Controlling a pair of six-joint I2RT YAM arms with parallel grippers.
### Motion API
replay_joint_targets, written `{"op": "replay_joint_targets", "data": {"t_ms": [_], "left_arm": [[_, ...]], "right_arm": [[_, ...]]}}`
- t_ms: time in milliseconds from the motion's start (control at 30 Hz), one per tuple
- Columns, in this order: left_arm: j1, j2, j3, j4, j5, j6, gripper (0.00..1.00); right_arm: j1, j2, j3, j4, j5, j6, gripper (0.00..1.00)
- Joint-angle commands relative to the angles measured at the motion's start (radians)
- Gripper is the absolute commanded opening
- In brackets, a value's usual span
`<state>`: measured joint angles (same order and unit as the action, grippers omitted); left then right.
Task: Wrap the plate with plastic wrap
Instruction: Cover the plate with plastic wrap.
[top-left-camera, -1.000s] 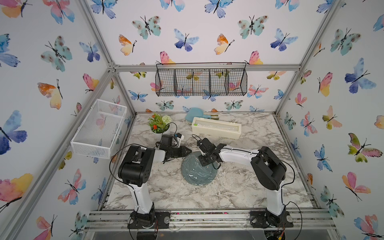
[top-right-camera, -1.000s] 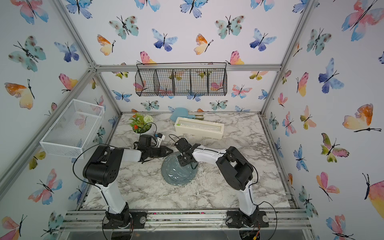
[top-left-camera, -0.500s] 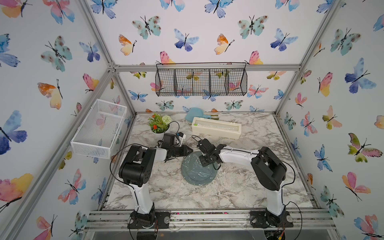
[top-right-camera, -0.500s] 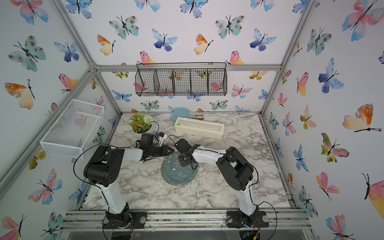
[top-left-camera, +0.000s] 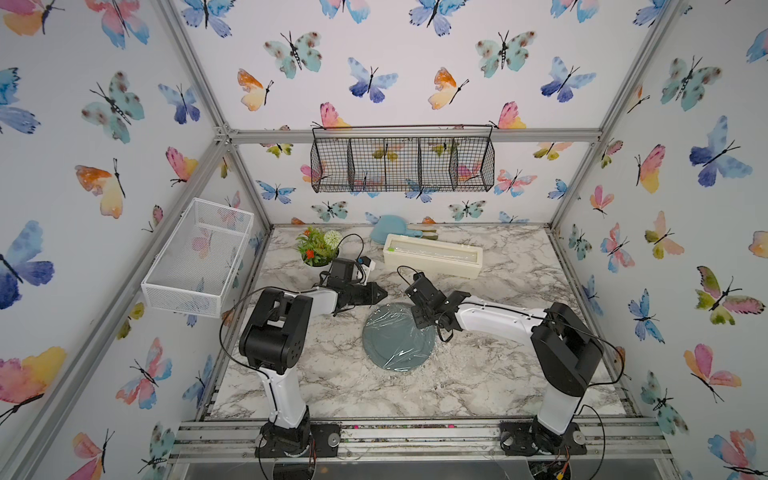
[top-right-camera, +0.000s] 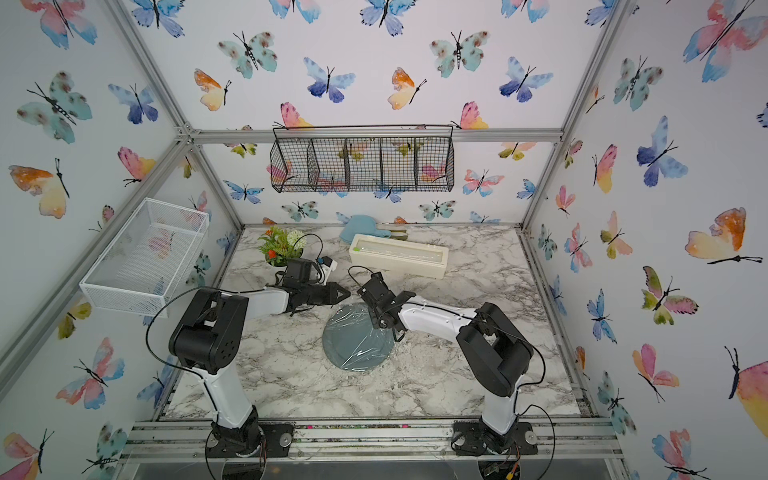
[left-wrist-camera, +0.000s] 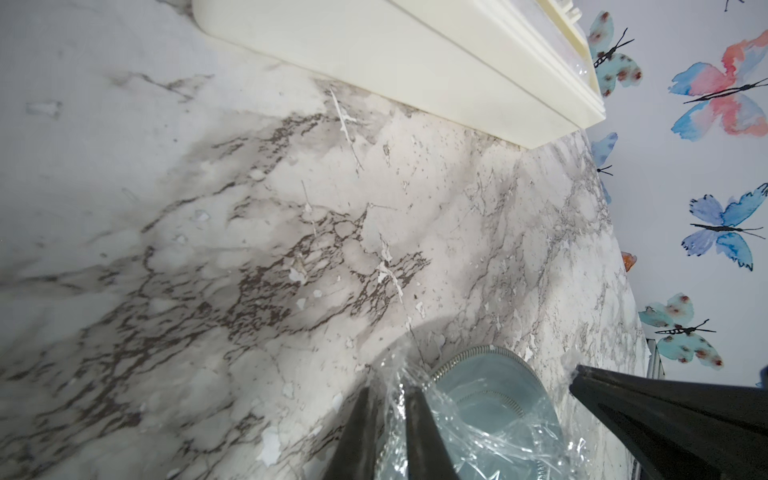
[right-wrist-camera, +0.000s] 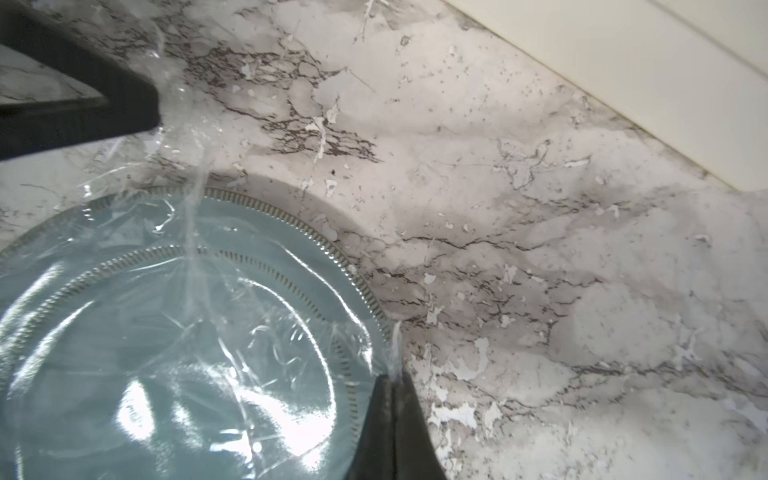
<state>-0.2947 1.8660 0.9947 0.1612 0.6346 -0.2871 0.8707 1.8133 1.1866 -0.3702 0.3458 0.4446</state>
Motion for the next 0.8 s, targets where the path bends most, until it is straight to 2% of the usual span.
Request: {"op": "replay_joint_targets", "data": {"t_ms": [0, 200, 400, 567, 700, 767], "left_arm": [[-0.012, 0.033, 0.036, -0.050, -0.024, 0.031, 0.15], [-0.020, 0.074, 0.068, -0.071, -0.043, 0.032, 0.16], [-0.029, 0.099, 0.084, -0.107, -0.093, 0.047, 0.08], [-0.028, 0.120, 0.102, -0.131, -0.134, 0.049, 0.02], [-0.029, 0.122, 0.104, -0.143, -0.142, 0.051, 0.00], [-0.029, 0.111, 0.099, -0.146, -0.191, 0.049, 0.00]], "right_arm": [[-0.022, 0.001, -0.031, 0.015, 0.028, 0.024, 0.02], [-0.048, 0.034, -0.050, 0.038, 0.008, 0.032, 0.02], [-0.078, 0.035, -0.102, 0.084, -0.023, 0.046, 0.02], [-0.105, 0.018, -0.168, 0.150, -0.090, 0.045, 0.02], [-0.105, 0.014, -0.190, 0.196, -0.171, 0.036, 0.02], [-0.105, 0.013, -0.199, 0.213, -0.199, 0.039, 0.02]]}}
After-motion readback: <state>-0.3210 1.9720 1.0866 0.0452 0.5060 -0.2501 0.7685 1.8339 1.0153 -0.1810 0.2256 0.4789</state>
